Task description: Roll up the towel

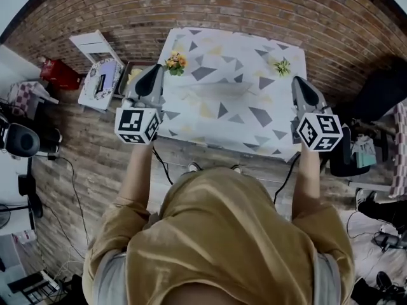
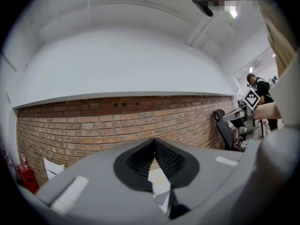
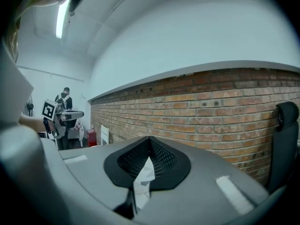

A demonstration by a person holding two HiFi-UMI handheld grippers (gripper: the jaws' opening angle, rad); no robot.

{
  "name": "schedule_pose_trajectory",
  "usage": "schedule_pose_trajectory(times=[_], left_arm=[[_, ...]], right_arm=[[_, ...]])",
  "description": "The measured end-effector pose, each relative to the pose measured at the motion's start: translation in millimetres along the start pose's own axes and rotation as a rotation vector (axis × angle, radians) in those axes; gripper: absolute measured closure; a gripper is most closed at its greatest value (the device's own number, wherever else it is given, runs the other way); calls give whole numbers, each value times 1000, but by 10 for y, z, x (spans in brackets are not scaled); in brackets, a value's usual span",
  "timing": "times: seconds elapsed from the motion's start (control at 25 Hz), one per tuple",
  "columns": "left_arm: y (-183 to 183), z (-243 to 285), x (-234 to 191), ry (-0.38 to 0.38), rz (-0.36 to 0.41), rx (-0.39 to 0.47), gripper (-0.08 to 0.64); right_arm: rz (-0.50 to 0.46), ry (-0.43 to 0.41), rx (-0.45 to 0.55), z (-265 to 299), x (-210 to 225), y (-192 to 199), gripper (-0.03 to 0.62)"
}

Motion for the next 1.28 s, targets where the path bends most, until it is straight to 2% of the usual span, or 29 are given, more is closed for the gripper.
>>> schedule_pose_trajectory(times=[0.2,0.36,0.56,0.76,0.96,1.16,1.28], left_arm=[[-256,-64,-85,-7,25,63,497],[-478,-124,-94,-11,74,110,497],[-556,-239,-173,-44,155,113,497],[-473,-408,-273,-77,148,88,497],[-517,-567,-349,-116,142,95,497],[-475,-668,-374,-137,167,80,497],[-367,-678,-395,-138,141,65,497]], right_arm=[[-35,3,42,-27,-55,-211,588],[-67,22,95,-101,-71,-442,588],[-100,60,159,-189,-114,-609,588],[-107,52,127,-210,-251,-494,588],[-124,86,123,-224,-292,-496,588],[-141,96,135,-234,-331,-537,588],[-133,97,129,-210,-349,-536,588]])
Point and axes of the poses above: the fingertips, and each gripper's own axes: z forward along the fingers, x to its right, y out of its underside, the point moved 3 cm from there along -z, backward along the fingers, and after that the axes turned 11 degrees about y, right-handed, at the moved point
